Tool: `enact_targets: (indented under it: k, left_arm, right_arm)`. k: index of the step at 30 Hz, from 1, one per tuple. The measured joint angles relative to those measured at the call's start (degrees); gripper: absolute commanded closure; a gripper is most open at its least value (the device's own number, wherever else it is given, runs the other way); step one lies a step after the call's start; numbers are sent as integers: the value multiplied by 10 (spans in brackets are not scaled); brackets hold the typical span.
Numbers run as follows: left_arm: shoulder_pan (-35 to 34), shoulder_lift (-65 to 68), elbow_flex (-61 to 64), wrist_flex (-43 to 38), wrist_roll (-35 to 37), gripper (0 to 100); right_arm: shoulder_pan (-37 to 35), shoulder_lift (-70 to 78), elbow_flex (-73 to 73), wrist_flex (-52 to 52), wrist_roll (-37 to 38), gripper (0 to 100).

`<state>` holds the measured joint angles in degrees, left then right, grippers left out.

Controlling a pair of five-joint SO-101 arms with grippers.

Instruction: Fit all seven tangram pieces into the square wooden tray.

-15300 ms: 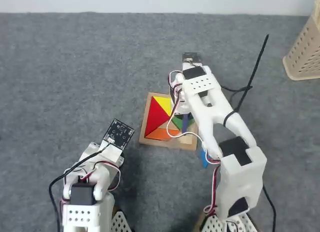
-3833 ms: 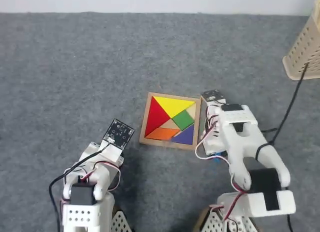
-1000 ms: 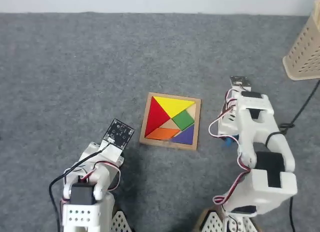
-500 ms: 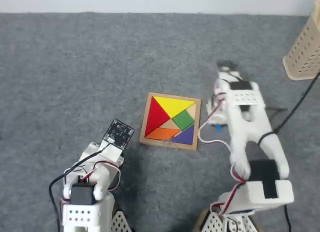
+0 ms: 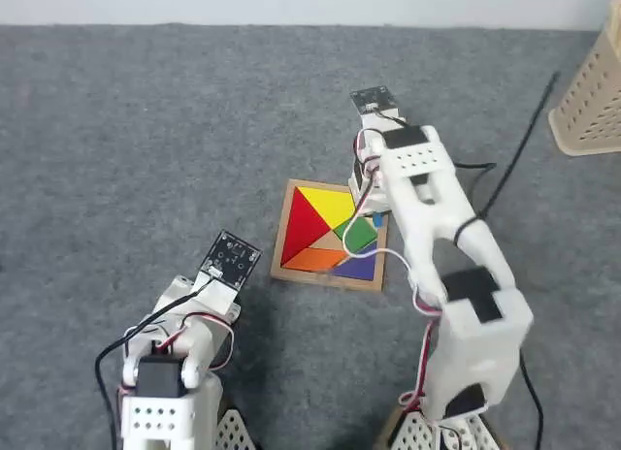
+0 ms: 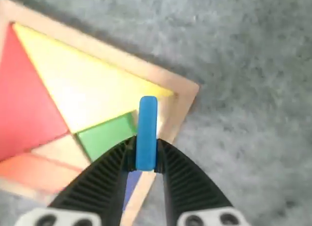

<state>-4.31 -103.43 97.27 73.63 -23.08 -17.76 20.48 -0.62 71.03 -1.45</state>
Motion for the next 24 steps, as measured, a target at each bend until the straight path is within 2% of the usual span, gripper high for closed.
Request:
enact_targets:
  k: [6, 15, 24]
  left_arm:
    - [0, 0, 0, 0, 0, 878]
    - [0, 0, 0, 0, 0, 878]
    - [0, 0, 0, 0, 0, 878]
  right_arm:
    - [0, 33, -33, 23, -55, 993]
    - [34, 33, -35, 26, -60, 993]
    - [33, 33, -35, 26, -60, 991]
